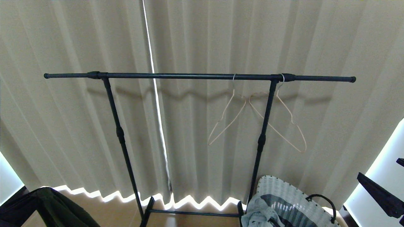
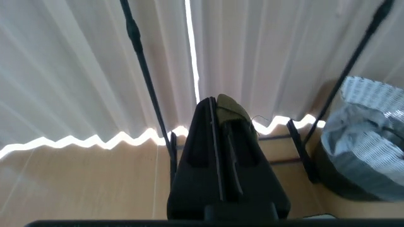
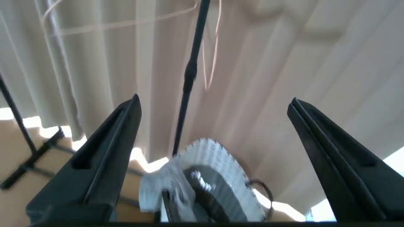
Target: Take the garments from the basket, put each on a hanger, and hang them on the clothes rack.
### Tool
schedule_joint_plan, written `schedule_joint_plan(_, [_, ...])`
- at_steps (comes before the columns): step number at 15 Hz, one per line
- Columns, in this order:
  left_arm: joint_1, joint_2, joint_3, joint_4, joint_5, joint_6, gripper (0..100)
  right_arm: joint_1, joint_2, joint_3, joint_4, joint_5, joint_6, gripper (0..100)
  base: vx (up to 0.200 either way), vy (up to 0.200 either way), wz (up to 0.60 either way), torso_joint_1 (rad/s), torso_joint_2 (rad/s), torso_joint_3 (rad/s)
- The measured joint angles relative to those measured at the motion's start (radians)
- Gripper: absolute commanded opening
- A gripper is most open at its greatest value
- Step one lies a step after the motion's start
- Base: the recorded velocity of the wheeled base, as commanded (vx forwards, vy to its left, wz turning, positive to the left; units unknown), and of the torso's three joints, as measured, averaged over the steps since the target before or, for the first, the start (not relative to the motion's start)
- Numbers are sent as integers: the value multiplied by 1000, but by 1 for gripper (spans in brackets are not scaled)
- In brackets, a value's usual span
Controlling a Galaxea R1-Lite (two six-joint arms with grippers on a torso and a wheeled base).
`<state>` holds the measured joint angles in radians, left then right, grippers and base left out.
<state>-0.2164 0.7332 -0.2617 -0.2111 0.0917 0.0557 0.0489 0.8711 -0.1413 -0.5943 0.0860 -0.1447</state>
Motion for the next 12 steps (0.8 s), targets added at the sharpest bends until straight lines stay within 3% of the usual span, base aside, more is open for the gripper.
schedule_joint_plan(10, [-1, 0, 19, 1, -2, 10, 0, 0, 94, -8, 1, 1, 5, 100, 200, 0, 0, 4, 3, 0])
schedule_joint_plan(12, [-1, -1, 29, -2, -1, 16, 0, -4, 149, -44, 1, 3, 5, 100, 0, 0, 0, 0, 0, 0])
